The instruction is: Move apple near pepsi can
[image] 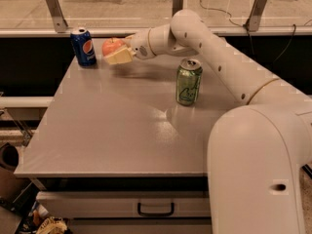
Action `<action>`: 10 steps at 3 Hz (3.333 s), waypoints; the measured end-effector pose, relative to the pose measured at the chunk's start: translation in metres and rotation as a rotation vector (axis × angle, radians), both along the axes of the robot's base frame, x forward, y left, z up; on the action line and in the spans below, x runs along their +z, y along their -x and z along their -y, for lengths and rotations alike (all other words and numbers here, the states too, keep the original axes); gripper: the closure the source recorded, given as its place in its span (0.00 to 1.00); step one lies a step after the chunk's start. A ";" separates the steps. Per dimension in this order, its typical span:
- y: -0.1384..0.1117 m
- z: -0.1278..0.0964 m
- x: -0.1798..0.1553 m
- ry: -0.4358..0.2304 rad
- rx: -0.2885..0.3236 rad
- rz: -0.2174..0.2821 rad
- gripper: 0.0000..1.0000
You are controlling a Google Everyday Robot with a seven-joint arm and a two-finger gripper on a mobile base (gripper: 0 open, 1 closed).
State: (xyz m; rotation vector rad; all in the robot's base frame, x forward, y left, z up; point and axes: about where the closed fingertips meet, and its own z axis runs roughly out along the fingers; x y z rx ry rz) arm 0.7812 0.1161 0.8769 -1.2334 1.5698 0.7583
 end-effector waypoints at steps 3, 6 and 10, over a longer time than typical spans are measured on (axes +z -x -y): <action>0.006 -0.010 -0.019 0.073 -0.022 -0.011 1.00; 0.008 -0.021 -0.029 0.081 -0.006 -0.023 0.58; 0.010 -0.030 -0.034 0.081 0.007 -0.030 0.00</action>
Offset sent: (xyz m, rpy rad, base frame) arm -0.0084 0.0047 -0.0180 -0.1148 0.0015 -0.0507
